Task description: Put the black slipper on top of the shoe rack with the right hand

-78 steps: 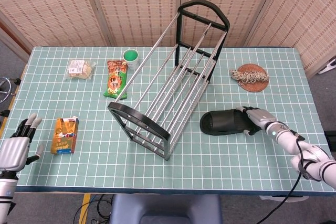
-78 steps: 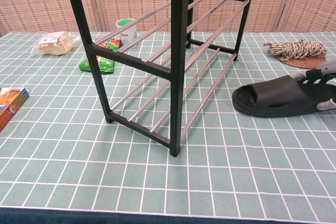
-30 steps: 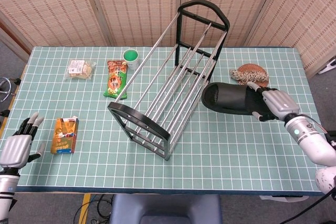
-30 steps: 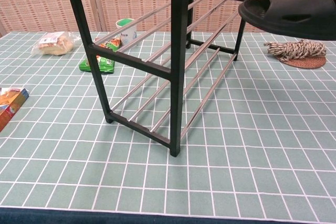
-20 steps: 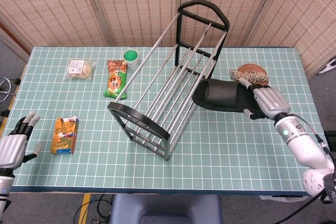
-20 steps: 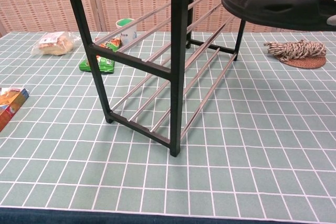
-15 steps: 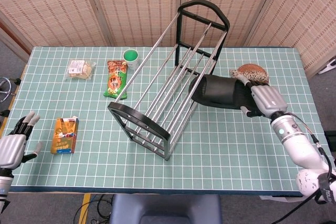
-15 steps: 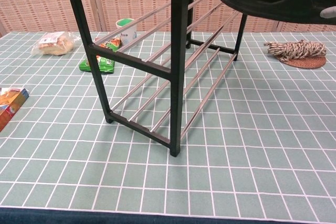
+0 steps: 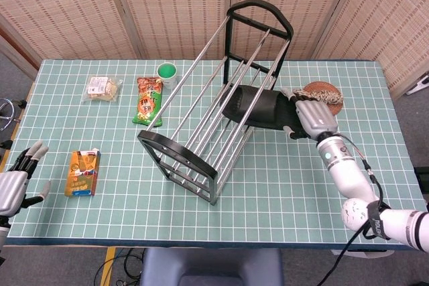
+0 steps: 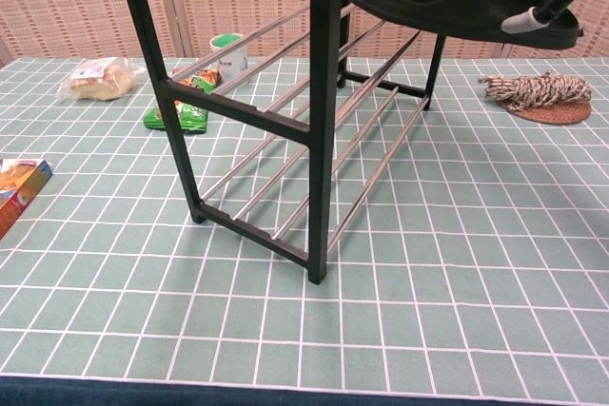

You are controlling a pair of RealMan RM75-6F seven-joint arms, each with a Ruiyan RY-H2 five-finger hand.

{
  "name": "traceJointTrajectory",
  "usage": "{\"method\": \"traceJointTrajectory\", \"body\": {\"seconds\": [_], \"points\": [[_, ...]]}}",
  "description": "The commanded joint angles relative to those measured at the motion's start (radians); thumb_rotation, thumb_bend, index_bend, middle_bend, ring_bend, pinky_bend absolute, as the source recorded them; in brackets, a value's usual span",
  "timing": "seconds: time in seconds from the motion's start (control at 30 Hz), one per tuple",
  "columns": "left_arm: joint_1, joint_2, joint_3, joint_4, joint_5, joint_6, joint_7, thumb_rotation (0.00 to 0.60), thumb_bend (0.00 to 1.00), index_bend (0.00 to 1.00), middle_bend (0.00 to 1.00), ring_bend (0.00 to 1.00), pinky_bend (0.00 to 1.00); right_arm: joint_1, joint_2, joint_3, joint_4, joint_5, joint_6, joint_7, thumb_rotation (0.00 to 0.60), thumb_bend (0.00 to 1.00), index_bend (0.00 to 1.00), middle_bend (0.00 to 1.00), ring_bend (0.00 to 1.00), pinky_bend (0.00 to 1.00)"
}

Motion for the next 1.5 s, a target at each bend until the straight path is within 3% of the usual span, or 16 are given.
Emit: {"method": "traceJointTrajectory", "body": {"seconds": [0.03, 0.53, 0.93, 1.27, 1.5], "points": [[0.002, 0.008, 0.0, 0.01, 0.002, 0.004, -0.023, 0.6, 0.44, 0.01, 0.0, 0.0, 0.33, 0.028, -0.033, 0.012, 0.034, 0.026, 0.002, -0.022, 0.6, 0.48, 0.03, 0.19, 0.24, 0.33], [0.032, 0.035, 0.0, -0.001, 0.02, 0.071, -0.069, 0.6, 0.44, 0.01, 0.0, 0.0, 0.33, 0.1, -0.142, 0.056, 0.208, 0.071, -0.075, -0.015, 0.6, 0.48, 0.03, 0.19, 0.24, 0.33], [0.047, 0.048, -0.003, -0.004, 0.02, 0.095, -0.084, 0.6, 0.44, 0.01, 0.0, 0.0, 0.33, 0.139, -0.221, 0.076, 0.324, 0.042, -0.136, 0.013, 0.6, 0.48, 0.04, 0.19, 0.24, 0.33], [0.048, 0.05, -0.002, -0.005, 0.023, 0.098, -0.085, 0.6, 0.44, 0.01, 0.0, 0.0, 0.33, 0.154, -0.222, 0.08, 0.308, 0.021, -0.124, 0.011, 0.6, 0.48, 0.04, 0.19, 0.24, 0.33], [0.047, 0.047, -0.001, -0.006, 0.025, 0.093, -0.081, 0.6, 0.44, 0.01, 0.0, 0.0, 0.33, 0.154, -0.211, 0.071, 0.276, 0.026, -0.085, -0.008, 0.6, 0.36, 0.04, 0.12, 0.24, 0.31]]}}
